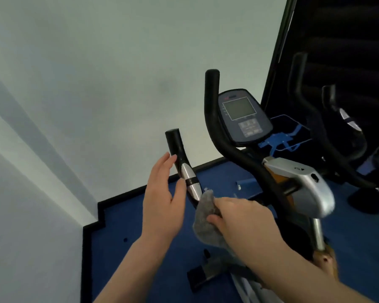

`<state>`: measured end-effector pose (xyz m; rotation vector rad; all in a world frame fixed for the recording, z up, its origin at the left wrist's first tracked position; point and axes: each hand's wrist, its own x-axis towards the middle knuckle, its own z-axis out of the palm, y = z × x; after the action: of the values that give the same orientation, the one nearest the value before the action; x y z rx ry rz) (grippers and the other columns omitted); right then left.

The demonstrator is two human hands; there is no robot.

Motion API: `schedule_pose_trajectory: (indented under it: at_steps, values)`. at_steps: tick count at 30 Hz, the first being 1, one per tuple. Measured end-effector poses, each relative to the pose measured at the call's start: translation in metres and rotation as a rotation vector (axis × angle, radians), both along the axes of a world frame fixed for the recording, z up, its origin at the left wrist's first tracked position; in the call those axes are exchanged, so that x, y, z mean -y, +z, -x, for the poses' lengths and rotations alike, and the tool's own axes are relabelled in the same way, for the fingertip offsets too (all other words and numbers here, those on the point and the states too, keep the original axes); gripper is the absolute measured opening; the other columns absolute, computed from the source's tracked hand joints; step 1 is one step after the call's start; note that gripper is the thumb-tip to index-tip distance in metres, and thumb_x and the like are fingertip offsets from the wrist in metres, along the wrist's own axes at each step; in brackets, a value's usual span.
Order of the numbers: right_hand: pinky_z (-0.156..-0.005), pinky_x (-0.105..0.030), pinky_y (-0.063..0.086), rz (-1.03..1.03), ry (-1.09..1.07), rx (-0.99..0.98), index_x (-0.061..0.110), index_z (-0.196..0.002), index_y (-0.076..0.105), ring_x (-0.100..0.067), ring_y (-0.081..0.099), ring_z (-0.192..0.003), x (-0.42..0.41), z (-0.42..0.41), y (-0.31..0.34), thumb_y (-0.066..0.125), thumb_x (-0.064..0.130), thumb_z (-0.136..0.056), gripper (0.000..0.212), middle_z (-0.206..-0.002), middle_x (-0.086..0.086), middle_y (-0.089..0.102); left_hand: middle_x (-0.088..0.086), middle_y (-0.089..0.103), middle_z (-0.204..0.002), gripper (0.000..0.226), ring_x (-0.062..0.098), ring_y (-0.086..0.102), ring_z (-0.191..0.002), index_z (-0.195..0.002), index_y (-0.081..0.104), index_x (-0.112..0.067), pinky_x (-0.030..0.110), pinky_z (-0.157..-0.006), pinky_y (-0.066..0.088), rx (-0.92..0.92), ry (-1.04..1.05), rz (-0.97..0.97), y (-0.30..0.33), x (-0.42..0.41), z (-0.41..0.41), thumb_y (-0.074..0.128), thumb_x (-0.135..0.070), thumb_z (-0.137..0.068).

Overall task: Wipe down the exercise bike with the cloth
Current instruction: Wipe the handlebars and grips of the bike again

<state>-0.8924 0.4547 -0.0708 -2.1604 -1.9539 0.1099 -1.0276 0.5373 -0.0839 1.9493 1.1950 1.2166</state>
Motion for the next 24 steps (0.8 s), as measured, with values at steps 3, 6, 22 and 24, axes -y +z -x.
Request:
schedule_pose_trajectory:
  at_steps: [3, 6, 22, 24]
  values:
    - [-0.062, -0.024, 0.035, -0.034, -0.123, 0.054, 0.02, -0.106, 0.054, -0.013, 0.062, -0.091, 0.001, 0.02, 0.0, 0.043, 0.046, -0.095, 0.03, -0.102, 0.006, 0.064, -0.017, 0.035, -0.147, 0.048, -0.007, 0.029, -0.133, -0.137, 0.042, -0.031, -0.001, -0.099, 0.022, 0.007, -0.066, -0.026, 0.007, -0.023, 0.01, 0.046, -0.024, -0.09]
    - [-0.057, -0.026, 0.038, -0.122, -0.234, 0.051, 0.013, -0.098, 0.06, -0.018, 0.067, -0.08, -0.029, 0.046, 0.008, 0.044, 0.05, -0.093, 0.041, -0.09, -0.002, 0.068, -0.014, 0.033, -0.15, 0.049, -0.005, 0.026, -0.136, -0.14, 0.038, -0.028, 0.004, -0.104, 0.021, -0.024, -0.137, -0.067, 0.014, -0.045, 0.014, 0.047, -0.016, -0.093]
    - [-0.061, -0.03, 0.035, -0.208, -0.377, -0.283, 0.017, -0.087, 0.053, -0.022, 0.061, -0.079, -0.116, 0.054, 0.027, 0.041, 0.043, -0.096, 0.03, -0.084, -0.002, 0.066, -0.017, 0.059, -0.118, 0.033, -0.004, 0.052, -0.112, -0.119, 0.06, -0.026, 0.004, -0.086, 0.038, 0.143, -0.321, -0.056, 0.033, -0.089, 0.025, 0.042, -0.016, -0.093]
    - [-0.06, -0.029, 0.037, -0.33, -0.328, -0.412, 0.018, -0.086, 0.054, -0.017, 0.06, -0.073, -0.118, 0.051, 0.028, 0.048, 0.038, -0.095, 0.023, -0.078, 0.003, 0.063, -0.017, 0.061, -0.116, 0.032, -0.003, 0.054, -0.11, -0.118, 0.061, -0.026, 0.007, -0.086, 0.04, 0.191, -0.314, -0.024, 0.033, -0.09, 0.024, 0.043, -0.018, -0.093]
